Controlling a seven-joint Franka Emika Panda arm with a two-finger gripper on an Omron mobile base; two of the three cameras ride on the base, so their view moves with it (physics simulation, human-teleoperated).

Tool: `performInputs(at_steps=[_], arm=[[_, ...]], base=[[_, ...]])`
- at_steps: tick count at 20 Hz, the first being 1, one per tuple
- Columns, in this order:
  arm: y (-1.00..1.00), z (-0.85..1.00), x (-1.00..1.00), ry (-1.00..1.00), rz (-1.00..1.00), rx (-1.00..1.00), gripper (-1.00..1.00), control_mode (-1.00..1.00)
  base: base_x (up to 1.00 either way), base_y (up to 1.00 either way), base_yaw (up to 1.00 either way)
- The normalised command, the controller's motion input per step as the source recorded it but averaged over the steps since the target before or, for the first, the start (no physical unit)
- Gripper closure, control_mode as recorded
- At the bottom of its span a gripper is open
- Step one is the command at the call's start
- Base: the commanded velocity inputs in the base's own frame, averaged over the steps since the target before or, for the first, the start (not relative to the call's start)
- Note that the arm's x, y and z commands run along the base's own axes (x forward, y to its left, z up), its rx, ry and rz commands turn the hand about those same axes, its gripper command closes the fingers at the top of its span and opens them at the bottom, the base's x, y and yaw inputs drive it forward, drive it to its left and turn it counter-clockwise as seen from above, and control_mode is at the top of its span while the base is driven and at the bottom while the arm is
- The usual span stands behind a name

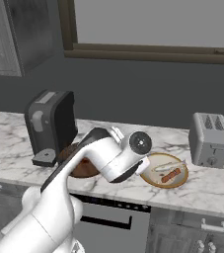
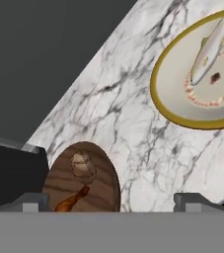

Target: Place the bowl containing the fish and kebab skewer in the microwave. Close the microwave door and press the start button to microwave the meal.

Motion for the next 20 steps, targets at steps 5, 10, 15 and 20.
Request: performInputs(at_steps=[5,10,15,20], arm=[[-0.53,-0.18,0.00,0.00,0.00,0.03,-1.00,-1.00],[-0.62,-0.05,0.00,0.00,-0.04,0.07,-1.00,-1.00],[-0.90,-0.04,0.05,0.01,-0.16,0.23,-1.00,-1.00],[-0.76,-0.22,0.02,0.00,-0.13,0.23,-1.00,-1.00]], base=[[0.00,0.00,0.00],[0.00,0.00,0.00],[0.00,0.00,0.00],[0.00,0.00,0.00]])
